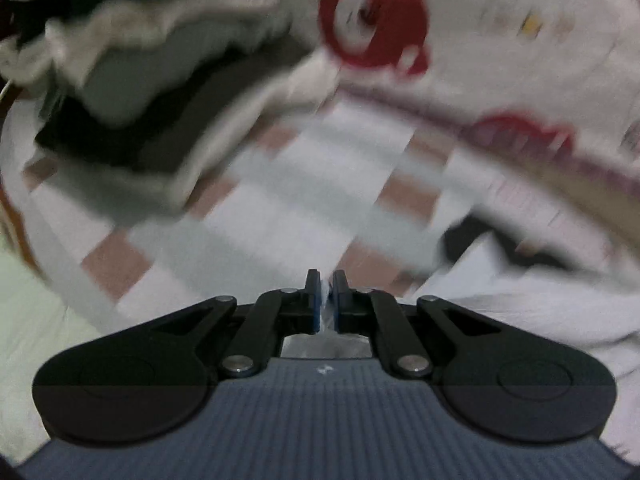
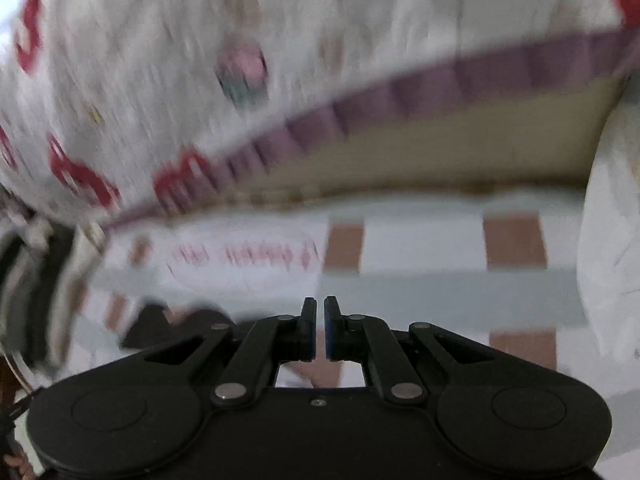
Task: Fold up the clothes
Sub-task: 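Open the right gripper over the folded sleeve while the left gripper holds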
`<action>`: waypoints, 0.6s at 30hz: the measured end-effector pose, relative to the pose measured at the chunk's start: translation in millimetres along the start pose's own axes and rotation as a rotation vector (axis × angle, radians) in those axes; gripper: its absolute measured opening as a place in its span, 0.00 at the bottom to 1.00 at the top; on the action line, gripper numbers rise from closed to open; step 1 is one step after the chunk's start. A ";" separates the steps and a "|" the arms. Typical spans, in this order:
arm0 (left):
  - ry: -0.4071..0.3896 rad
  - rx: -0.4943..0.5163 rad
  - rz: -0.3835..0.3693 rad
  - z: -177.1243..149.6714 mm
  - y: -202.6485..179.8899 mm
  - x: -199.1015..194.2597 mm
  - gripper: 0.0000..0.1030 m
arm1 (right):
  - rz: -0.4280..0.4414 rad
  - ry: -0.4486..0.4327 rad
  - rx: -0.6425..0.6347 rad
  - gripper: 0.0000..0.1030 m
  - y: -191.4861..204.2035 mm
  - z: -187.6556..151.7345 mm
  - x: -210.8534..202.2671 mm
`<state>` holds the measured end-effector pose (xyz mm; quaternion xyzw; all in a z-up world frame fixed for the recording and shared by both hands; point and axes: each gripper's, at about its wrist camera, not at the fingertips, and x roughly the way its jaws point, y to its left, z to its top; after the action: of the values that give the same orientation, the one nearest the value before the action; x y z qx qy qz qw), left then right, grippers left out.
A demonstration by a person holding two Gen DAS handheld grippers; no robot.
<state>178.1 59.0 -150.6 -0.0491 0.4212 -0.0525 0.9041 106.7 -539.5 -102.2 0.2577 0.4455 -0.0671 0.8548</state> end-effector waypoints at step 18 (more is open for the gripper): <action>0.157 -0.060 -0.042 -17.7 0.6 31.1 0.13 | 0.094 0.222 -0.131 0.54 -17.9 -34.3 51.6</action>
<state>184.4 54.6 -185.5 -0.0810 0.4912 -0.0626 0.8650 106.2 -531.8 -166.2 0.2278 0.5281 0.0314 0.8175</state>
